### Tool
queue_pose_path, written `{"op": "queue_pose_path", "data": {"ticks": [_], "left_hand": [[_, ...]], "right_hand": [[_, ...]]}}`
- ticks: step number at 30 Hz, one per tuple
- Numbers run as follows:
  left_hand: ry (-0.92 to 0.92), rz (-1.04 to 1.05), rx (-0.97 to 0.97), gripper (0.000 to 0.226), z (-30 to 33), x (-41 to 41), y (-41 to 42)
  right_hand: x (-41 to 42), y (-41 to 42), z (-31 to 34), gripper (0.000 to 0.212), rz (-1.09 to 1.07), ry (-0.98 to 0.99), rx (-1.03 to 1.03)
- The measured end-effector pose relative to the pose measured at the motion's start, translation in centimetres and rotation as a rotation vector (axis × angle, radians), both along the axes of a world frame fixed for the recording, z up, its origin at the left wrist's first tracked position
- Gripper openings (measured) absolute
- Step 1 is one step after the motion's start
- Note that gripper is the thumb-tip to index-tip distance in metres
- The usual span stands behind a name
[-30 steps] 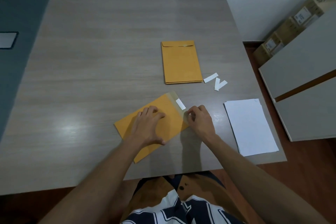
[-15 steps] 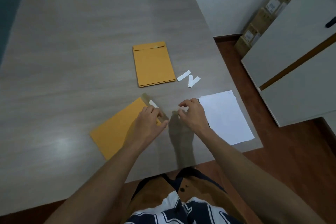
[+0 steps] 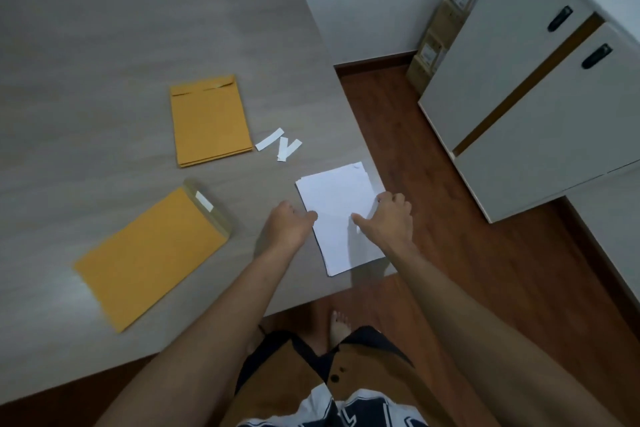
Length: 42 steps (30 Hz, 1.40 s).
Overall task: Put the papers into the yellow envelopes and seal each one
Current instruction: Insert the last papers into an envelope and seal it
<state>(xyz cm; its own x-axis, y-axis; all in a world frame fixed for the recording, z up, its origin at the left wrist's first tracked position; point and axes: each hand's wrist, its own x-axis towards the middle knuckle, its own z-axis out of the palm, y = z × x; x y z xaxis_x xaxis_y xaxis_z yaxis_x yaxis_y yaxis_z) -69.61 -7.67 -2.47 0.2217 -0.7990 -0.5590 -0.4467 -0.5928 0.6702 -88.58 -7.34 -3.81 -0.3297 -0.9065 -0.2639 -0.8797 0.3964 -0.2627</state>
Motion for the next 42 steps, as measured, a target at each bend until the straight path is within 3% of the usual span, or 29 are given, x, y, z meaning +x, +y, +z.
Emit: {"op": "queue_pose_path", "data": {"ticks": [5,11,15,26,33,38,42], "left_hand": [[0.088,0.209,0.049,0.056,-2.0,-2.9,-1.1],[0.181,0.361,0.085,0.04,-1.6,-4.1,-2.1],[0.172,0.31,0.1,0.017,-0.4,-5.1,-2.1],[0.022,0.239,0.085,0.055,0.0,-5.1,-2.4],[0.141,0.271,0.04,0.036,0.9,-5.1,-1.8],[0.169,0.278,0.058,0.043,0.5,-4.7,-2.2],[0.125,0.225,0.092,0.036,-1.2,-4.3,-2.9]], "right_hand": [[-0.8,0.4,-1.0,0.076,0.05,-0.007,-0.031],[-1.2,0.5,-1.0,0.077,0.077,0.006,-0.047],[-1.3,0.8,-1.0,0.074,0.121,0.039,-0.065],[-1.2,1.1,-0.6,0.072,0.108,0.012,-0.067],[-1.0,1.3,-0.5,0.071,0.079,-0.005,-0.056],[-1.0,1.3,-0.3,0.07,0.081,-0.014,-0.043],[-1.0,1.2,-0.6,0.071,0.082,-0.011,-0.043]]}}
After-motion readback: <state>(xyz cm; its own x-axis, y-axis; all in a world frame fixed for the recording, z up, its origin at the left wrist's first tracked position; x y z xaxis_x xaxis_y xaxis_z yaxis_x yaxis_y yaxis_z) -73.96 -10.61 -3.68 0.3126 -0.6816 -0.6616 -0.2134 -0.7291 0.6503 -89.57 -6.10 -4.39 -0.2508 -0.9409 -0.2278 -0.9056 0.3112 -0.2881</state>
